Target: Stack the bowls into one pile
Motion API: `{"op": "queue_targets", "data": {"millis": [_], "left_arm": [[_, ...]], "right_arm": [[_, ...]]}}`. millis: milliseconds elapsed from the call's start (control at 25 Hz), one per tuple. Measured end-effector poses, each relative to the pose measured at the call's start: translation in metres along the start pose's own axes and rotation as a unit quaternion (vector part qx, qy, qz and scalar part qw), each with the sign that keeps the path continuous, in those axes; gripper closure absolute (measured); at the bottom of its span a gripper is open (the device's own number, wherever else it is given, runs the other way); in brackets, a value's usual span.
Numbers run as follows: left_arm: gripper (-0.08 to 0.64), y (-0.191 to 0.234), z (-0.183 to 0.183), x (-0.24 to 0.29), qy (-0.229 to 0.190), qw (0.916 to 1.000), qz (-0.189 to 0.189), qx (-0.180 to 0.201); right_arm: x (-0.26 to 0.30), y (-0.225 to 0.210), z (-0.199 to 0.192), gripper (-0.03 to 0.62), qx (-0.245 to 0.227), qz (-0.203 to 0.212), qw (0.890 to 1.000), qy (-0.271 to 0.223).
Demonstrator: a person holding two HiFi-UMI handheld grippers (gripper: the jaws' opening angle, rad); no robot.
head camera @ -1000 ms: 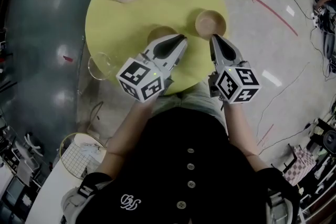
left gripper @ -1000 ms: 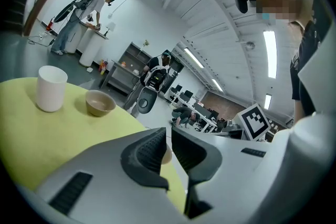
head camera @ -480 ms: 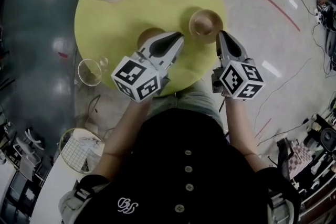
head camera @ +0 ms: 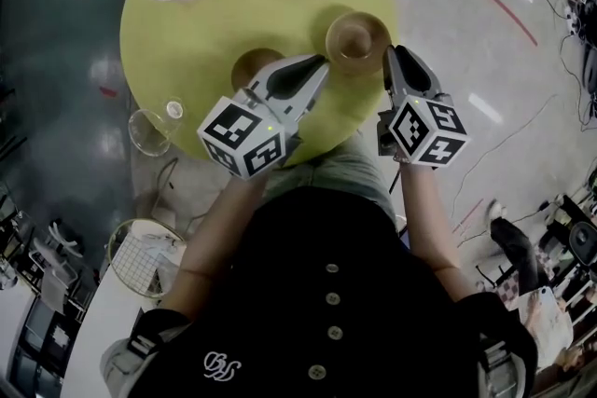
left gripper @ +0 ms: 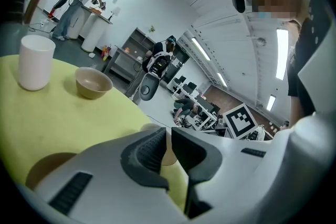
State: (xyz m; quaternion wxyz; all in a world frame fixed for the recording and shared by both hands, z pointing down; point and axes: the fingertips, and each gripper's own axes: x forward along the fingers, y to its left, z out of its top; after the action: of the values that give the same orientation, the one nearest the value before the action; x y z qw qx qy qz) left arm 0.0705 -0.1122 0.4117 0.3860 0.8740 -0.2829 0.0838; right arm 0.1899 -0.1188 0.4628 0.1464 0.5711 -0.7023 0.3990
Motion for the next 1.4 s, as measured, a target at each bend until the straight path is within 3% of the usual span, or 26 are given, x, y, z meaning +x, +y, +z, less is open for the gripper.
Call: {"op": "queue_targets", "data": {"millis": [320,800,1160,1400], "left_arm": [[0.520,0.007,-0.004,0.012,0.004,0.9999,0.011,-0.009],[0.520,0.010,-0.006,0.012,0.002,0.9998,0.014,-0.017],[0.520,0.013,0.000,0.004,-0.012,0.9996,0.020,-0.018],[0.520,0.016,0.010,-0.003,-0.029,0.9990,0.029,-0.017]], "right_arm": [[0.012,-0.019,-0.013,0.540,0.010,0.004,1.000,0.026],[0.025,-0.011,-0.019,0.532,0.017,0.024,0.999,0.035],[0.029,-0.007,-0.015,0.577,0.011,0.008,0.999,0.036],[0.030,0.007,-0.006,0.577,0.007,0.025,0.999,0.037]]}}
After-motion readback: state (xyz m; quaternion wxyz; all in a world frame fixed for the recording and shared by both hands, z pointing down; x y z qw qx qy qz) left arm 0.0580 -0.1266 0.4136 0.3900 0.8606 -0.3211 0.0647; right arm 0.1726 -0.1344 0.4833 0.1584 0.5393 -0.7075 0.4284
